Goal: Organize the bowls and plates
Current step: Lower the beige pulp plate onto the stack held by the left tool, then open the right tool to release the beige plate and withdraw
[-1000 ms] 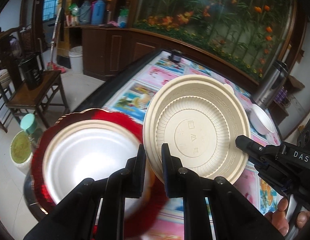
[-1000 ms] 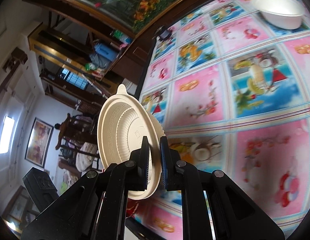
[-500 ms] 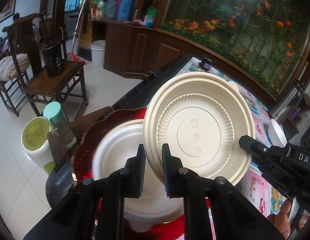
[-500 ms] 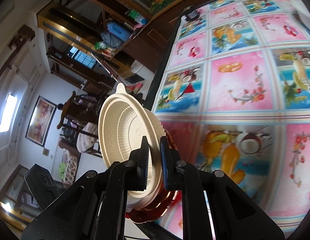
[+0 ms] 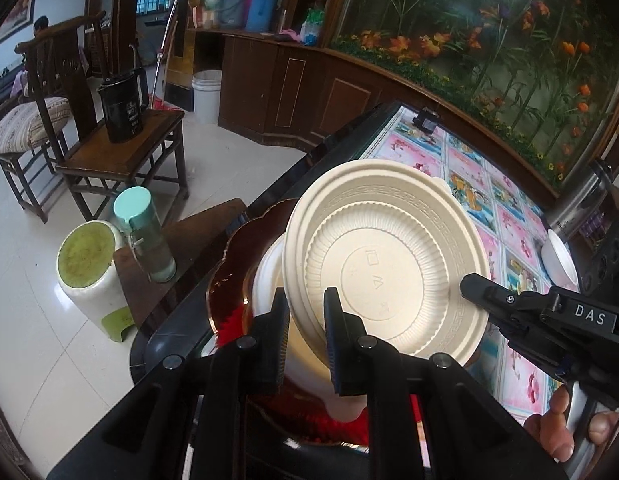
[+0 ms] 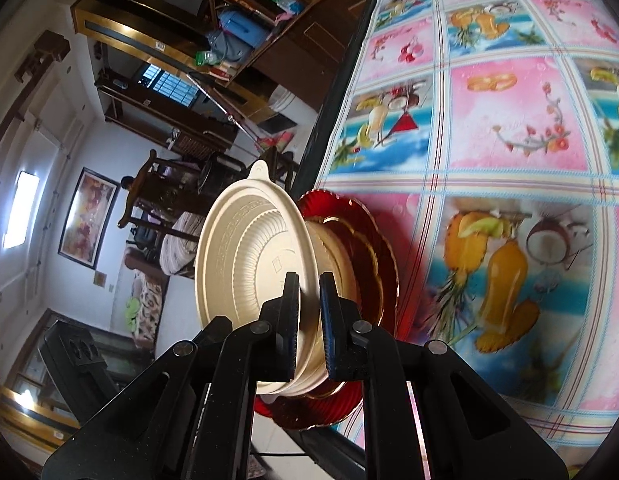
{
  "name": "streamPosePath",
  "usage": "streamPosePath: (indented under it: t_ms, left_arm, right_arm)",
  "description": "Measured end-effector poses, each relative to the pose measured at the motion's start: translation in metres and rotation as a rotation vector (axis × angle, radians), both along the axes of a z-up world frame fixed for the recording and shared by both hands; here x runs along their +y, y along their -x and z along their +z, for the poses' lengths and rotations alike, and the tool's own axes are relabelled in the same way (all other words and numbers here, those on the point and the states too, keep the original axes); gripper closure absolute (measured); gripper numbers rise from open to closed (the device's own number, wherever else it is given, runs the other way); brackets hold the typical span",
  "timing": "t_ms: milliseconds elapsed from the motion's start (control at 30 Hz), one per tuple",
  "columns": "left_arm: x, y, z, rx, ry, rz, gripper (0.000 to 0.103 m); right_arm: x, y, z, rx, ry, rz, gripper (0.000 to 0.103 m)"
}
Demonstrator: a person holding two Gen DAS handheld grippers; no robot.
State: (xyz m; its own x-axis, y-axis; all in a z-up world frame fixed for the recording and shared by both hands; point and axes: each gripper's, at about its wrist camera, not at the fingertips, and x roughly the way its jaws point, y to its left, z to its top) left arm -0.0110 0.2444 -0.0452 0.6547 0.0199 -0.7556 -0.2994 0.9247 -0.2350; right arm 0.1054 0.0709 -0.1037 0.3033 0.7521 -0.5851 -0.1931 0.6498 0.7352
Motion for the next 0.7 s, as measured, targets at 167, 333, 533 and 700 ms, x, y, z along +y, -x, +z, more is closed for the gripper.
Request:
streamPosePath:
  t_ms: [167,333,533,700]
  left_arm:
    - [-0.001,0.004,0.003,0.007,-0.018,0.001,0.086]
    - [0.002,0.005,0.001,0.019,-0.009,0.003,0.086]
    - [0.003,0.007,-0.002,0.036,-0.020,0.008,0.078]
    - [0.000,0.007,-0.003,0.052,-0.037,-0.005,0.058]
  right_arm:
    - [0.007,0.000,-0.006,0.014,-0.002,0.022,0.092]
    - [0.011,-0.002,-0.012,0.032,-0.003,0.038,0.092]
    - [0.008,-0.005,-0.013,0.031,-0.006,0.033,0.092]
    - [0.005,-0.005,-0.015,0.035,-0.007,0.026,0.092]
